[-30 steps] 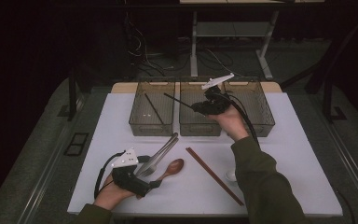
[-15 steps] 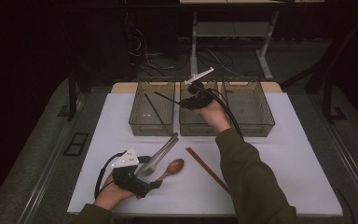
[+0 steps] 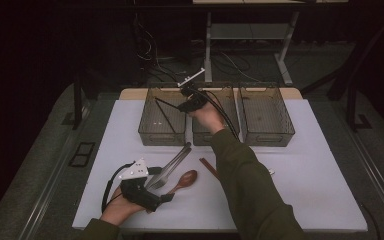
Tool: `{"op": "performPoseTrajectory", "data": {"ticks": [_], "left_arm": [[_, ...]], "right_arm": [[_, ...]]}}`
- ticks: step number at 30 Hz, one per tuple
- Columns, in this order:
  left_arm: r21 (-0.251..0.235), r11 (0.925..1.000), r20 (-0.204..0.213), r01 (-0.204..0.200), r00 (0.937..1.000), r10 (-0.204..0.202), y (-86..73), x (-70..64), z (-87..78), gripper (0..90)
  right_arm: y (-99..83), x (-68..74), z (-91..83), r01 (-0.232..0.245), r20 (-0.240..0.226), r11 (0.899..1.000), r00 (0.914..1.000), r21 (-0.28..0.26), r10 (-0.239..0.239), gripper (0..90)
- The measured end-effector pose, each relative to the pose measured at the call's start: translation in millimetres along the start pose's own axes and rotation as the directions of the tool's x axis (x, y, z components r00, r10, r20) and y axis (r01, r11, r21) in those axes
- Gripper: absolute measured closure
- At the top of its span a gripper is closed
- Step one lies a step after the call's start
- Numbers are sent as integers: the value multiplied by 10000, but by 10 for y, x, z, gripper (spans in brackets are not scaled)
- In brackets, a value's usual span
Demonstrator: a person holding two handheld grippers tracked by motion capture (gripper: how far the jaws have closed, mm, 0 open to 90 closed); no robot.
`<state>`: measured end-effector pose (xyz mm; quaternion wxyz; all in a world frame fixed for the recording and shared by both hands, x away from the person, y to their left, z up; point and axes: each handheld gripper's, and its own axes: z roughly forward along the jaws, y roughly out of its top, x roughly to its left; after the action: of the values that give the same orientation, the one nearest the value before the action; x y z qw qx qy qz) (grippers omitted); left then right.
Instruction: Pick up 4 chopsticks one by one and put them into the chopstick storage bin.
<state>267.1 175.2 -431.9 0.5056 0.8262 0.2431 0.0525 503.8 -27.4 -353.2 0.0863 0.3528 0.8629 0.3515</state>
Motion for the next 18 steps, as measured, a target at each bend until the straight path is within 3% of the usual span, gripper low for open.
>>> {"op": "performPoseTrajectory", "data": {"ticks": [6,14,18], "left_arm": [[-46,10000,2,-1,10000,1,2,-3,-6,0],[-53,10000,13,-11,10000,11,3,-2,-7,0],[-59,10000,9,-15,10000,15,3,1,-13,0]], "right_arm": [[115,26,184,-208,308,9993,9993,326,198,855],[174,83,325,-310,393,9982,9988,516,290,847],[165,75,336,-381,393,9983,9986,448,364,756]]}}
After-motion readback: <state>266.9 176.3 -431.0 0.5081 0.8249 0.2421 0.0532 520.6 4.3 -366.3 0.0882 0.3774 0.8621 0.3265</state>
